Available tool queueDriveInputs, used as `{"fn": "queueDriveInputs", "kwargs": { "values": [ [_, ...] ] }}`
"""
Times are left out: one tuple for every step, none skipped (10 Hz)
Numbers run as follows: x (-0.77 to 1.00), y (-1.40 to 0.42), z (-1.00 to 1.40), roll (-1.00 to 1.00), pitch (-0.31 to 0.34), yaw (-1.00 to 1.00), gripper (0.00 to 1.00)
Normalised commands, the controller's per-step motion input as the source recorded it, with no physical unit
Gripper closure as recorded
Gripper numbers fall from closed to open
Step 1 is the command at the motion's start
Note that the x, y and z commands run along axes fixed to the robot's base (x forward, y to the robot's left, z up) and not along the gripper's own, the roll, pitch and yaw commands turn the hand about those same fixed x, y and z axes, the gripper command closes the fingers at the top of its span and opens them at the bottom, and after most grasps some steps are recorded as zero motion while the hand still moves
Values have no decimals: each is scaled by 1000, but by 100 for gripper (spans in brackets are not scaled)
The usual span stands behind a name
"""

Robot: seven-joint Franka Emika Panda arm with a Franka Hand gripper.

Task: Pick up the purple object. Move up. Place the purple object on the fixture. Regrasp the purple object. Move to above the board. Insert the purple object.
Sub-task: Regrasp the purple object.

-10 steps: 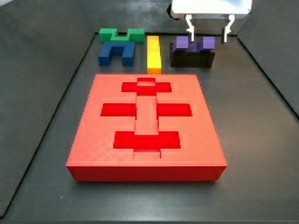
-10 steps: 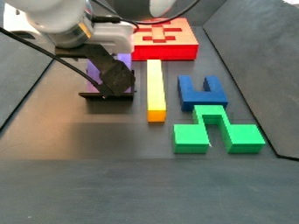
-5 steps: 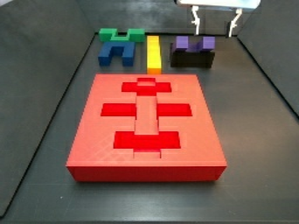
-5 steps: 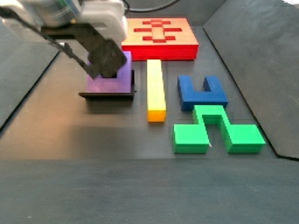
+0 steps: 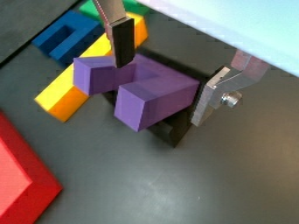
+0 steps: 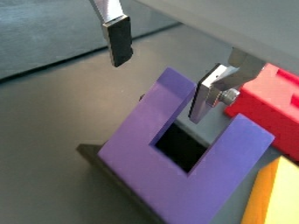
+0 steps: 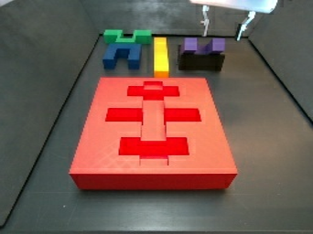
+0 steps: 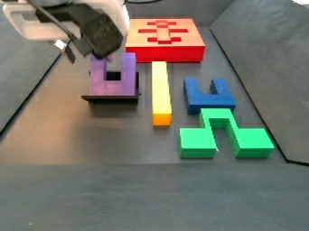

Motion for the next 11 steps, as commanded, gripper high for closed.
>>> {"fn": "queueDriveInputs", "kwargs": {
  "values": [
    [-34,0,-51,797,-69,-60,0],
    [-100,0,-63,760,-111,-49,0],
    [-83,0,-63,766,-91,-37,0],
    [-111,0,-49,823,-83,-54,0],
    [-131,0,-51,831,-94,-57,0],
    [-126,0,0,777,-114,-54,0],
    [-149,0,0,680,-137,-14,0],
    [-57,-66,120,640,-166,0,0],
    [0,-200,197,663,-151,0,0],
    [-31,-320,154,817,-94,0,0],
    [-26,-429,23,974,-69,0,0]
  ]
}}
